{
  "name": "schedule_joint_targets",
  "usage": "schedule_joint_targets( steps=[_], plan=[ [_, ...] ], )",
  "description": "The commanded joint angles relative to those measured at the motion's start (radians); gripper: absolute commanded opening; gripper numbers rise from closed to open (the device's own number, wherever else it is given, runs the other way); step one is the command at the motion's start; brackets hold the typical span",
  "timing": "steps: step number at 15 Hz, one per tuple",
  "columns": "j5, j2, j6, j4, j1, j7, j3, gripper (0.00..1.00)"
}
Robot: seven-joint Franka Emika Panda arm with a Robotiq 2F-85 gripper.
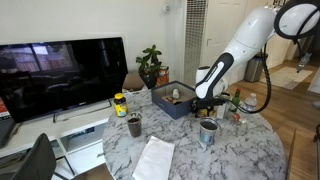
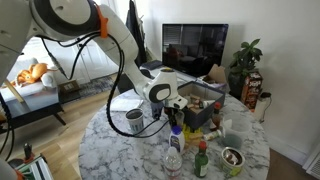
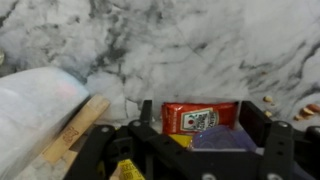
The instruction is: Place the metal cup upright then put two red packets into it
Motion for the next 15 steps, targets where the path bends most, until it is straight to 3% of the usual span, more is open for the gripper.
schedule_joint_targets(
  steps=[1, 2, 11, 15],
  plan=[
    [-0.020, 0.038, 0.026, 0.025, -0.002, -0.005, 0.004, 0.67],
    [-0.020, 0.041, 0.027, 0.027, -0.002, -0.006, 0.004, 0.66],
    [-0.022, -0.031, -0.070, -0.002, -0.021, -0.044, 0.016, 0.00],
    [-0.029, -0.096, -0.141, -0.045, -0.032, -0.056, 0.010, 0.02]
  ],
)
